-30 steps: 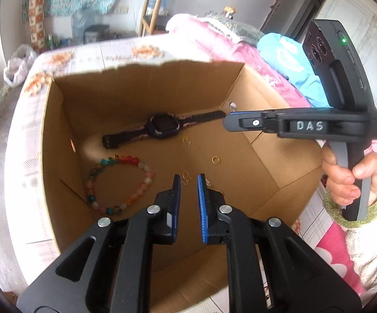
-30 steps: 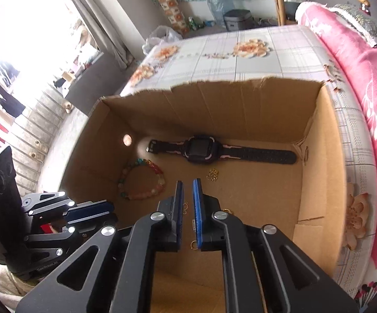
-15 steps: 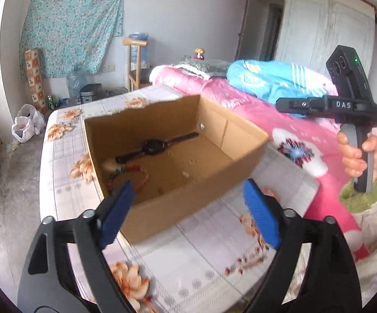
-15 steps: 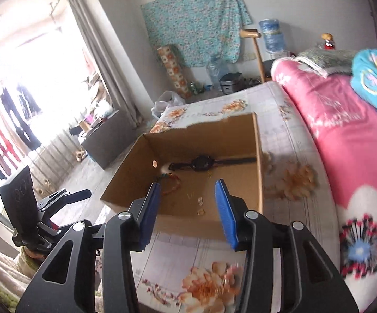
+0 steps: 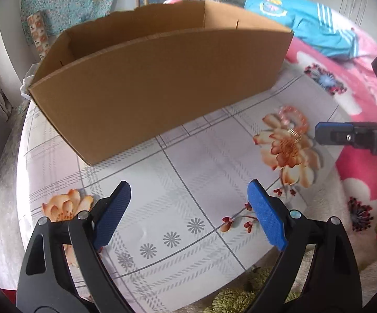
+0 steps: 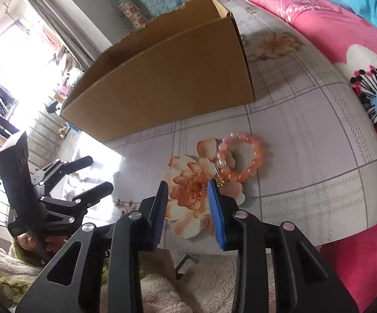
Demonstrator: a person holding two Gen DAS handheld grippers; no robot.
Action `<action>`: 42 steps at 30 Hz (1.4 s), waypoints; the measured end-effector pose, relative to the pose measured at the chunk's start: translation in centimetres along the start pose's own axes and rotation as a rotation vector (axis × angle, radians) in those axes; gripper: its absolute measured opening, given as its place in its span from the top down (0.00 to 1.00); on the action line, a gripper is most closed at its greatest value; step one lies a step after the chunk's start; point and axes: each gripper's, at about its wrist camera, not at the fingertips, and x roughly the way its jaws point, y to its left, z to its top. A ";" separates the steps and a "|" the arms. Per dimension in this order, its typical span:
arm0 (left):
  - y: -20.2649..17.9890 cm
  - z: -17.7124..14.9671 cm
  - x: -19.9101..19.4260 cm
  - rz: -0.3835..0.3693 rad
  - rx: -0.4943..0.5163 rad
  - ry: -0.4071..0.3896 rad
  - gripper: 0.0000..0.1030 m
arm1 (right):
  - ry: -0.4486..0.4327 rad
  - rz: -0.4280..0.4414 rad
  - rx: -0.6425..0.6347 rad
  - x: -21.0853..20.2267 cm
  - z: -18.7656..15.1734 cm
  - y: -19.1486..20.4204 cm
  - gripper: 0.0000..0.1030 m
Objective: Organize jewelry
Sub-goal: 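Open both grippers over the box to drop the spring and charm, then grasp the small spring beside the pink bead bracelet with the right gripper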
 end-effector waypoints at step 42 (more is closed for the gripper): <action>0.4 0.0 2.4 0.080 -0.095 0.087 0.08 | -0.049 -0.156 -0.152 4.4 3.0 5.9 0.95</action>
